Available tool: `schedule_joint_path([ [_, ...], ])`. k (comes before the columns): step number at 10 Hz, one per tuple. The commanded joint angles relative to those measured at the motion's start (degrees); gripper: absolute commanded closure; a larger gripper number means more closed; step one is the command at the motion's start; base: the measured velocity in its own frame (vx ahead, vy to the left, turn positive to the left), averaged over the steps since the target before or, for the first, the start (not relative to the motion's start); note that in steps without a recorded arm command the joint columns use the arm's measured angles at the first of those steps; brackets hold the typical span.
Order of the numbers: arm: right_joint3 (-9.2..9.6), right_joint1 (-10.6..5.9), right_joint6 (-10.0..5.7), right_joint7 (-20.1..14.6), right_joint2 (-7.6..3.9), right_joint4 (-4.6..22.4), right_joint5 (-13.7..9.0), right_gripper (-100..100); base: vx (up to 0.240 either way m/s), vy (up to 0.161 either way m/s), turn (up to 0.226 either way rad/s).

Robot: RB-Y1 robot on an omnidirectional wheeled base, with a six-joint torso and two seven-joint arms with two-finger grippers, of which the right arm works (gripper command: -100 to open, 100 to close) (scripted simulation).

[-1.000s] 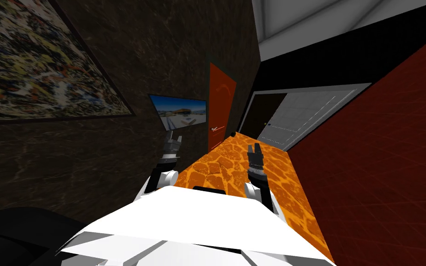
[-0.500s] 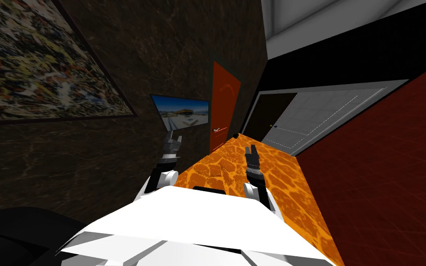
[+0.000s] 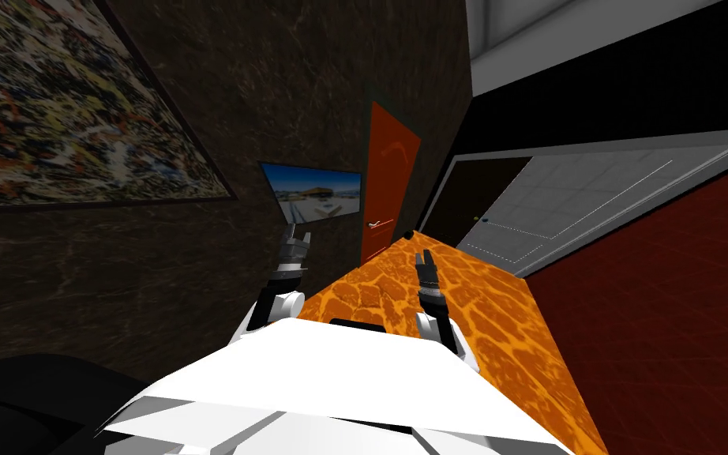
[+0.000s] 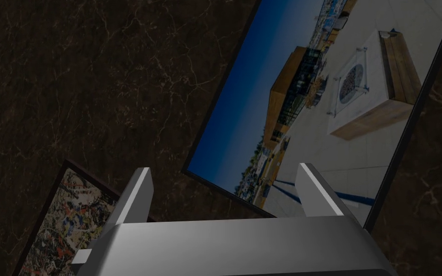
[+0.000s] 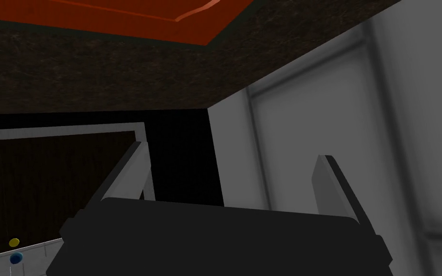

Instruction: Pull the door open

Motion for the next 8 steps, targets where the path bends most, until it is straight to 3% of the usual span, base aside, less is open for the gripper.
schedule_joint_path([
  [1, -0.07, -0.91, -0.74, -1.09, -0.63, 2.63, 0.39, -100, 0.097, -0.024, 0.125],
  [8, -0.19, -4.65, -3.14, -5.71, -3.39, 13.32, 2.24, -100, 0.094, -0.028, 0.133],
])
